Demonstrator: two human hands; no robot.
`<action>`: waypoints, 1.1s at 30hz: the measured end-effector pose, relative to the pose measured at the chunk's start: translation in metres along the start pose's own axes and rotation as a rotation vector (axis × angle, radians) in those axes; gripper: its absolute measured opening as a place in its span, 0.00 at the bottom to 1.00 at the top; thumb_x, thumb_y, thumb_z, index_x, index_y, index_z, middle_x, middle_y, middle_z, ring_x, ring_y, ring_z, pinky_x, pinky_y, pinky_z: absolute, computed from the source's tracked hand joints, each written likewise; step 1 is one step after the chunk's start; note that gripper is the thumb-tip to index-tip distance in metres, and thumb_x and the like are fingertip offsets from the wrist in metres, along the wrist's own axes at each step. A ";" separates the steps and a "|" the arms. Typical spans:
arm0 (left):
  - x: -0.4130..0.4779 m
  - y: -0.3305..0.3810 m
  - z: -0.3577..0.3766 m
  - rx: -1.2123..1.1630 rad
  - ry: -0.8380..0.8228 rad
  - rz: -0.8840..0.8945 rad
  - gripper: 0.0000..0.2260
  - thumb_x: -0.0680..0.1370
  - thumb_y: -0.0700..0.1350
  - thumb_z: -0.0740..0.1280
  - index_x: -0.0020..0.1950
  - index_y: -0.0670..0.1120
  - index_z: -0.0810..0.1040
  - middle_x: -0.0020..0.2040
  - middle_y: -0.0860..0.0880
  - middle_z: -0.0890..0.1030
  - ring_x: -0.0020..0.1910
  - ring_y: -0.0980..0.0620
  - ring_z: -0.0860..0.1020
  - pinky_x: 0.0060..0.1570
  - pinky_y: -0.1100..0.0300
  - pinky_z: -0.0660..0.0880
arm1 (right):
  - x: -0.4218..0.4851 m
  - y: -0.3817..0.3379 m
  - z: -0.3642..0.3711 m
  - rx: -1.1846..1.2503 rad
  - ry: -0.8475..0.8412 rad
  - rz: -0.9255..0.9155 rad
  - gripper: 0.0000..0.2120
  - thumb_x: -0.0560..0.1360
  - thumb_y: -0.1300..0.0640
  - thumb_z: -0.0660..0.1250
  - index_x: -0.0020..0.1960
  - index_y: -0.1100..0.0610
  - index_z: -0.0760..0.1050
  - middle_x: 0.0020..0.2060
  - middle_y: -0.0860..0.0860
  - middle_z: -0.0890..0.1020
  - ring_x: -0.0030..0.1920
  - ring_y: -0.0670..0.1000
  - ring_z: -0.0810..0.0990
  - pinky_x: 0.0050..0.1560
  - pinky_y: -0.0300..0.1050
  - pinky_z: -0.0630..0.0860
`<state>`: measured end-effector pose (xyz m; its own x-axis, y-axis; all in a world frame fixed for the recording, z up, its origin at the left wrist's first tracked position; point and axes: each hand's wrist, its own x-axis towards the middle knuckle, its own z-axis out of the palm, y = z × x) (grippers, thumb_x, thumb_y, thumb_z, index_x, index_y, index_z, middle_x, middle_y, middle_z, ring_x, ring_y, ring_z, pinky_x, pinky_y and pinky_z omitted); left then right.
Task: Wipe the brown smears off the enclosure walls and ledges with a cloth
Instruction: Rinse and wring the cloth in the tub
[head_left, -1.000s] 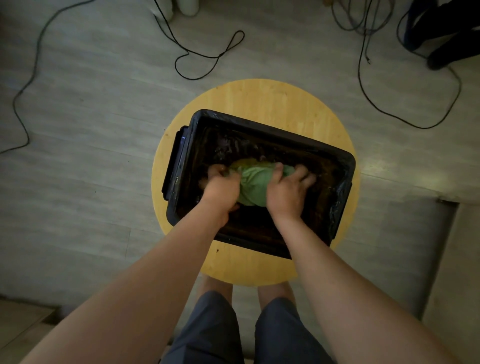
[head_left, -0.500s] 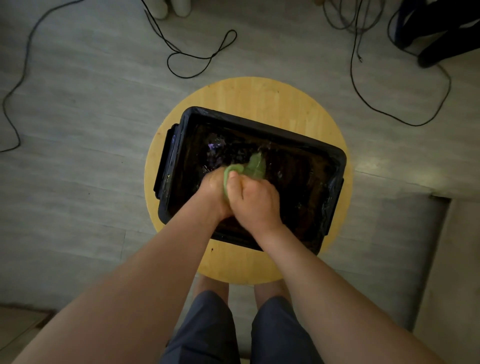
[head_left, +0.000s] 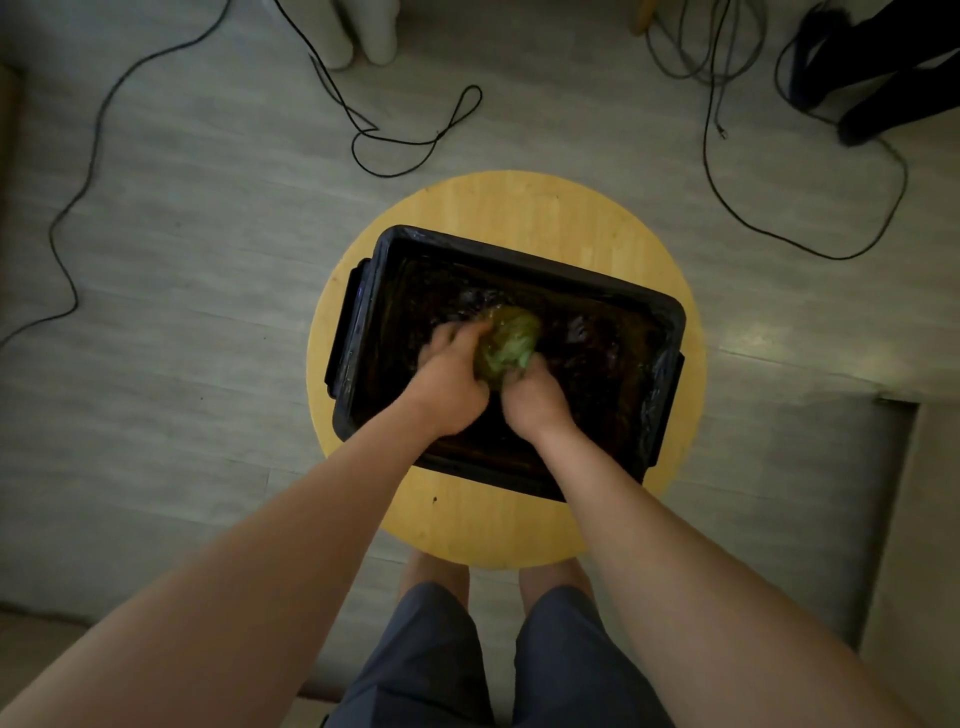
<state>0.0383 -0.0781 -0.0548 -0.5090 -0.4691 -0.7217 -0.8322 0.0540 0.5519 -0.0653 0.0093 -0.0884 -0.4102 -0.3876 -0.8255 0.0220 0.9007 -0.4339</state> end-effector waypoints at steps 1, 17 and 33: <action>0.000 0.000 0.003 0.128 -0.055 0.058 0.38 0.78 0.40 0.68 0.83 0.58 0.54 0.81 0.49 0.54 0.78 0.41 0.57 0.77 0.49 0.60 | -0.005 -0.001 -0.002 0.057 -0.078 -0.044 0.14 0.87 0.51 0.55 0.67 0.54 0.73 0.59 0.55 0.80 0.58 0.56 0.80 0.53 0.47 0.76; -0.022 0.033 -0.003 -0.471 0.188 0.055 0.13 0.80 0.38 0.64 0.63 0.51 0.75 0.52 0.48 0.82 0.47 0.50 0.82 0.46 0.55 0.83 | -0.036 -0.023 -0.053 0.543 -0.049 -0.018 0.12 0.84 0.42 0.58 0.58 0.46 0.76 0.57 0.50 0.83 0.56 0.49 0.83 0.59 0.48 0.80; -0.025 -0.001 -0.007 -0.557 0.110 -0.062 0.29 0.76 0.49 0.76 0.74 0.52 0.68 0.65 0.53 0.77 0.60 0.54 0.79 0.61 0.55 0.78 | -0.017 -0.035 -0.049 0.583 -0.159 0.015 0.15 0.87 0.53 0.57 0.67 0.58 0.76 0.57 0.60 0.85 0.54 0.57 0.85 0.46 0.50 0.83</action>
<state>0.0537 -0.0726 -0.0346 -0.4123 -0.5470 -0.7285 -0.6030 -0.4355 0.6683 -0.1035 -0.0063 -0.0413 -0.2658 -0.4404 -0.8575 0.5410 0.6681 -0.5109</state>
